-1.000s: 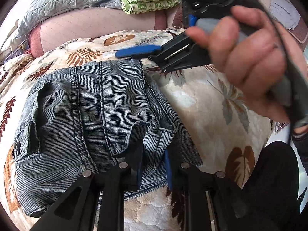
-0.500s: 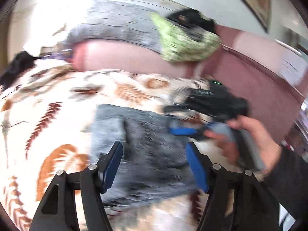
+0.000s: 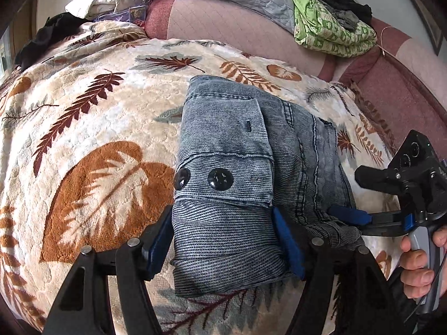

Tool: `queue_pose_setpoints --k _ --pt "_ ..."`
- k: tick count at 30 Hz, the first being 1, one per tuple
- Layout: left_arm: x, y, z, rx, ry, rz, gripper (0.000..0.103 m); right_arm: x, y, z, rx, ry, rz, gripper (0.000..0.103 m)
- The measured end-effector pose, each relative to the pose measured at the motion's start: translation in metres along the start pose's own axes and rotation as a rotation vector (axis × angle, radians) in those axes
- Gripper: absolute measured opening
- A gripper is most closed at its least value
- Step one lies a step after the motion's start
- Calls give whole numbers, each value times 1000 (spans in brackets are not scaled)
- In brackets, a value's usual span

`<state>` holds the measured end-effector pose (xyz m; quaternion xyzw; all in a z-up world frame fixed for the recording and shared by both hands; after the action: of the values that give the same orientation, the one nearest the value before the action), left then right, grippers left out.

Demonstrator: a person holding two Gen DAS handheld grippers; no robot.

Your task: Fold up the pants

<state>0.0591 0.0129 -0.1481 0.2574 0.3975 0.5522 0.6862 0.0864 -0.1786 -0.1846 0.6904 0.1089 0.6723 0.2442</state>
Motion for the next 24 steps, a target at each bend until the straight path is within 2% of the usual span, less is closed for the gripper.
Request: queue_pose_setpoints --k 3,5,9,12,14,16,17,18,19,20,22,24 --pt "-2 26 12 -102 -6 -1 71 10 1 4 21 12 -34 75" --pt "2 37 15 -139 -22 43 71 30 8 14 -2 61 -46 76" --pt "10 16 8 -43 -32 56 72 87 10 49 -22 179 5 76" --pt "11 10 6 -39 -24 34 72 109 -20 78 44 187 53 77" --pt "11 9 5 -32 -22 24 72 105 -47 94 73 194 4 77" --pt "12 8 3 -26 -25 12 72 72 -74 107 101 127 -83 76" --pt "13 5 2 -17 -23 11 72 51 -85 110 110 75 -88 65" --pt "13 4 1 -12 -26 13 73 37 -88 110 102 26 -71 44" --pt "13 3 1 -16 -28 5 73 31 -87 109 100 18 -91 38" --pt "13 3 0 -18 -27 0 74 36 -84 108 103 41 -101 38" --pt "14 3 0 -20 -23 -10 75 50 -78 109 110 80 -139 42" --pt "15 1 0 -12 -10 -25 75 75 -70 117 90 151 -164 69"
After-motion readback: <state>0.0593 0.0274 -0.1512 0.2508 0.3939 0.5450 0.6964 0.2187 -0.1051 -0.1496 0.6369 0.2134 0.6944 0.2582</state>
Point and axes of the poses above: each gripper's, at about its wrist camera, not at the fingertips, and y roughly against the way its jaws point, x to its left, z to its top, the point moved 5 cm from there along -y, roughly the way its jaws point, and after that the axes turned 1 degree about x, right-handed, at the moved point
